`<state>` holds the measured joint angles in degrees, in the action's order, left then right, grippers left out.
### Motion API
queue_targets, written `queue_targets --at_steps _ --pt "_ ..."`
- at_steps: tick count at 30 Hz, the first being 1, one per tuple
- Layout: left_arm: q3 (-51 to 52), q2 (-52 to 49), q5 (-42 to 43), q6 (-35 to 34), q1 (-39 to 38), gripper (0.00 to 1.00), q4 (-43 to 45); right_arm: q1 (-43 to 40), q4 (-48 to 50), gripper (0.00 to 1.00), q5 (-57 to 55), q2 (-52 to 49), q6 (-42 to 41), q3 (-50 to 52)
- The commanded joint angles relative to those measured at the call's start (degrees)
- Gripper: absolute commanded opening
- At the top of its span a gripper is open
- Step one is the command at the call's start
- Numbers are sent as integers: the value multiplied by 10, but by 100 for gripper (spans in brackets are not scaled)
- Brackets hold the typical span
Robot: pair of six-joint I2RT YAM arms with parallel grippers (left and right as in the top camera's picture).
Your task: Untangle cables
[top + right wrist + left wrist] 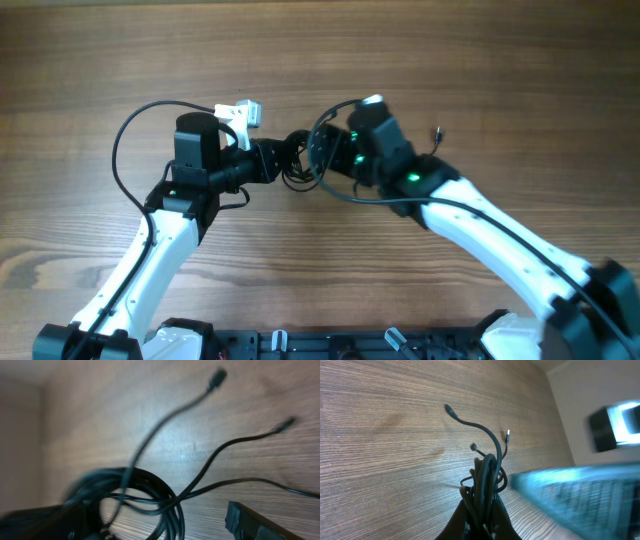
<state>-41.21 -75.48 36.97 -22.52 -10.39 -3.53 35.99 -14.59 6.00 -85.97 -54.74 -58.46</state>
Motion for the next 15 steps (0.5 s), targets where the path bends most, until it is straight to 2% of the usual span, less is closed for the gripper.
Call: queue_targets --at_steps 1,3,5,6,7,12,15 --pt "-3 5 -6 12 -4 4 3 -11 -36 86 3 30 -123 -1" --pt "-3 5 -6 12 -4 4 3 -11 -81 70 3 20 -245 -1" --pt "-3 5 -6 12 -4 4 3 -11 -105 90 23 -5 -350 -1" --pt "-3 5 -6 12 -4 4 3 -11 -98 98 34 -19 -368 -1" --pt "-3 5 -6 12 -4 4 3 -11 -83 100 45 -34 -376 -1" --pt "-3 5 -4 12 -4 4 -3 -11 50 100 44 -96 -385 -1" --pt "-3 5 -4 16 -4 4 -11 -12 90 98 27 -107 -384 -1"
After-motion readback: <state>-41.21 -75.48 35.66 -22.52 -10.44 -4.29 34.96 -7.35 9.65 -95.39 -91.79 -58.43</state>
